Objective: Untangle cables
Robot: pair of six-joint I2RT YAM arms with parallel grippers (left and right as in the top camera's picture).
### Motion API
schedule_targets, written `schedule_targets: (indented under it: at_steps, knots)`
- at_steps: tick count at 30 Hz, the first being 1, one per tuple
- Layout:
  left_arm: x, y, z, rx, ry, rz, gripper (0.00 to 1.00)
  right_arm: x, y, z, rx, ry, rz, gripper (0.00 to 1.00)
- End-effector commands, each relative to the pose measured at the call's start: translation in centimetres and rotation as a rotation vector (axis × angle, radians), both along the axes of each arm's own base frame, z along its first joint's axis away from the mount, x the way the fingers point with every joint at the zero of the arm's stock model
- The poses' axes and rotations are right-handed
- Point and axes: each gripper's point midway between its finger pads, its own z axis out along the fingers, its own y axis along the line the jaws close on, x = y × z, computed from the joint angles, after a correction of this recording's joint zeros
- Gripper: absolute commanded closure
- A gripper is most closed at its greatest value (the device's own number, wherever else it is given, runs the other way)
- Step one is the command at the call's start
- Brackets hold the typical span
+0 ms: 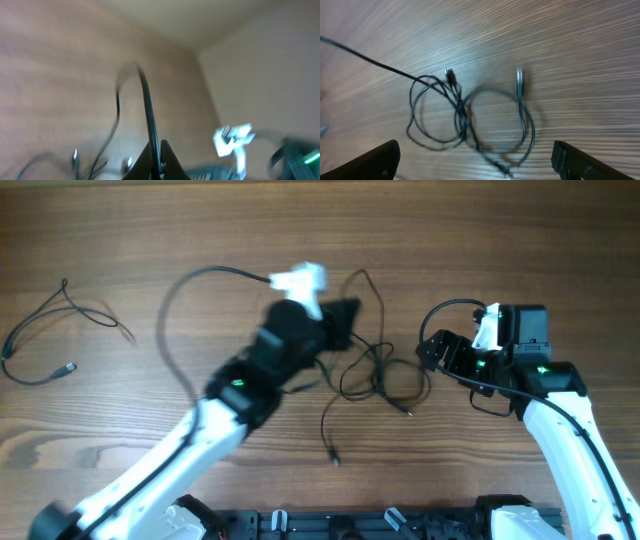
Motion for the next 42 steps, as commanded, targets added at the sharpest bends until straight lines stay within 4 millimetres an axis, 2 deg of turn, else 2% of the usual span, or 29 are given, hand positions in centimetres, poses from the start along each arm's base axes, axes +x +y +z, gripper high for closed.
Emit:
schedule_targets:
  at_steps: [1,4,8,10,12,17,21,23,24,26,28,31,34,35,38,41,42]
  knots:
    - [0.4,3.0,3.9,-0.048,-0.088,0.028,0.96,-0.4,2.7,0.9,0.116,0.003,0.087,0.00]
    - [0.1,3.6,5.0,-0.053,-0.124,-0.012,0.96,-0.6,3.7,0.9,0.119,-0.002,0.122,0.00]
    - [0.1,4.0,4.9,-0.017,-0.146,-0.029,0.96,-0.5,7.1,1.3,0.162,-0.033,0.215,0.00]
    - [-0.2,3.8,4.6,-0.010,-0.143,-0.056,0.96,-0.4,8.3,0.6,0.184,0.024,0.153,0.00]
    - [-1.2,2.8,4.7,0.031,-0.194,-0.153,0.96,-0.3,9.8,-0.1,0.212,0.059,0.142,0.00]
    - [-1.8,2.9,2.7,0.148,-0.203,-0.214,0.96,-0.1,15.4,-2.2,0.230,0.008,0.329,0.00]
    - [-1.2,5.2,0.1,0.266,-0.153,-0.179,0.96,-1.3,18.5,-3.7,0.231,-0.033,0.509,0.12]
    - [0.0,7.8,-1.0,0.326,-0.114,-0.087,0.96,-1.6,19.5,-3.8,0.224,-0.058,0.551,0.12]
    - [1.2,10.5,-1.7,0.372,-0.080,0.017,0.96,-1.7,20.3,-3.5,0.224,-0.096,0.585,0.11]
    - [2.1,13.2,-2.3,0.406,-0.049,0.107,0.96,-1.8,21.0,-3.1,0.214,-0.150,0.635,0.01]
    - [2.5,14.7,-2.6,0.413,-0.026,0.147,0.96,-1.6,21.0,-3.5,0.164,-0.174,0.635,0.00]
    - [2.7,16.2,-3.2,0.420,0.004,0.180,0.96,-1.2,21.0,-4.4,0.060,-0.205,0.609,0.00]
    - [2.6,16.5,-3.4,0.424,0.018,0.186,0.96,0.1,20.0,-5.8,-0.123,-0.259,0.534,0.01]
    - [2.6,16.6,-3.4,0.424,0.019,0.186,0.96,0.4,19.9,-6.0,-0.157,-0.276,0.520,0.02]
    - [2.6,16.6,-3.5,0.425,0.020,0.186,0.96,0.7,20.1,-6.9,-0.208,-0.294,0.510,0.15]
    - [2.6,16.6,-3.5,0.424,0.020,0.186,0.96,0.3,21.2,-8.6,-0.191,-0.280,0.542,0.22]
    - [2.6,16.6,-3.5,0.424,0.020,0.186,0.96,0.2,21.7,-9.0,-0.179,-0.277,0.554,0.28]
